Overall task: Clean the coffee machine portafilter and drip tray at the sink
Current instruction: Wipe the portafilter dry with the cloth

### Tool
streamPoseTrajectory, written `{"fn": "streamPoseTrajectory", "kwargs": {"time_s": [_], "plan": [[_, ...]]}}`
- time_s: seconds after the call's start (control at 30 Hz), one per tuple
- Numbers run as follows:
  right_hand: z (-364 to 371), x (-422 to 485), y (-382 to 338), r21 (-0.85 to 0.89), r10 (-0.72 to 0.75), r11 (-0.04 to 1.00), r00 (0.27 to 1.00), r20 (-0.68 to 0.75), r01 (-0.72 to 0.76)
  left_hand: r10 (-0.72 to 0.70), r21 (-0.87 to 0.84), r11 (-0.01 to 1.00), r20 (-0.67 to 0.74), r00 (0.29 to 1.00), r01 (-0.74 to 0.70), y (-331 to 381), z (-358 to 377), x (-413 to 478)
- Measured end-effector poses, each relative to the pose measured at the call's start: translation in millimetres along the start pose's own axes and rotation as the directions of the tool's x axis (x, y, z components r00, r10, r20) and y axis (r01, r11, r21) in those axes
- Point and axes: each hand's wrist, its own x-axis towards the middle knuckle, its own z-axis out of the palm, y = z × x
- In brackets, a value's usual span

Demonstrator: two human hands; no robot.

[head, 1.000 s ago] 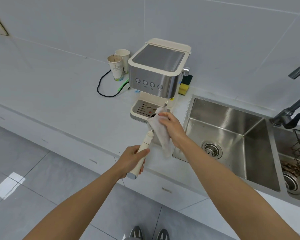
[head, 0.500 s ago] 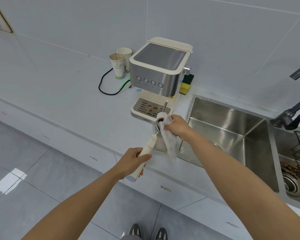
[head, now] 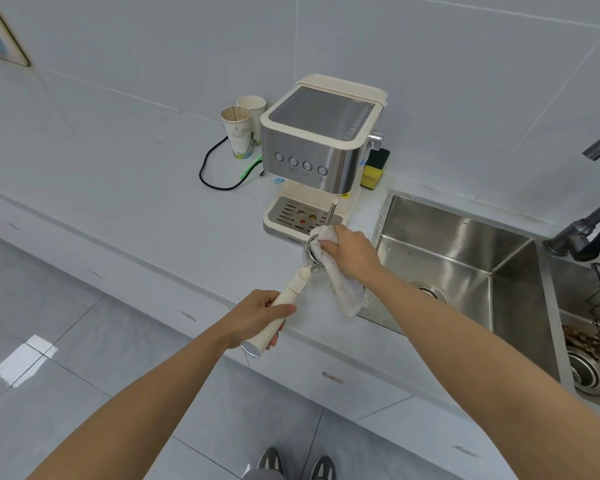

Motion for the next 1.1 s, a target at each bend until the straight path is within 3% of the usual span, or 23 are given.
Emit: {"fn": "streamPoseTrajectory", "kwargs": {"time_s": [0.1, 0.23, 0.37, 0.5, 0.6, 0.73, 1.0, 1.07, 1.1], "plan": [[-4, 5, -3, 0.005, -0.001, 1.0, 0.997, 0.075, 0.0, -0.001, -0.04, 0.999, 0.019, 1.0, 0.002, -2, 3, 0], [-12, 9, -7, 0.297, 0.049, 0.947, 0.968, 0.245, -0.123, 0.022, -0.041, 0.999, 0.001, 1.0, -0.022, -4, 6, 2], [-10, 6, -2, 0.538, 0.129, 0.762, 0.898, 0.421, -0.361, 0.023, -0.022, 0.999, -0.015, 1.0, -0.023, -6, 7, 4], [-7, 9, 1, 0.603, 0.161, 0.592, 0.812, 0.562, -0.535, 0.032, -0.019, 0.999, -0.04, 0.999, -0.033, -9, 11, 5], [-9, 14, 0, 0.595, 0.158, 0.599, 0.808, 0.568, -0.536, 0.043, -0.035, 0.998, -0.053, 0.998, -0.045, -10, 15, 8], [-15, 17, -6, 0.542, 0.139, 0.694, 0.828, 0.544, -0.473, 0.059, -0.063, 0.996, -0.065, 0.996, -0.063, -10, 14, 11], [-8, 15, -8, 0.531, 0.167, 0.793, 0.945, 0.281, -0.298, 0.065, -0.073, 0.995, -0.087, 0.994, -0.071, -8, 14, 17], [-8, 15, -4, 0.586, 0.107, 0.767, 0.952, 0.286, -0.263, 0.067, -0.08, 0.994, -0.108, 0.992, -0.076, -8, 12, 17], [-8, 16, 1, 0.653, 0.084, 0.695, 0.936, 0.34, -0.3, 0.066, -0.094, 0.993, -0.116, 0.991, -0.077, -7, 11, 16]]}}
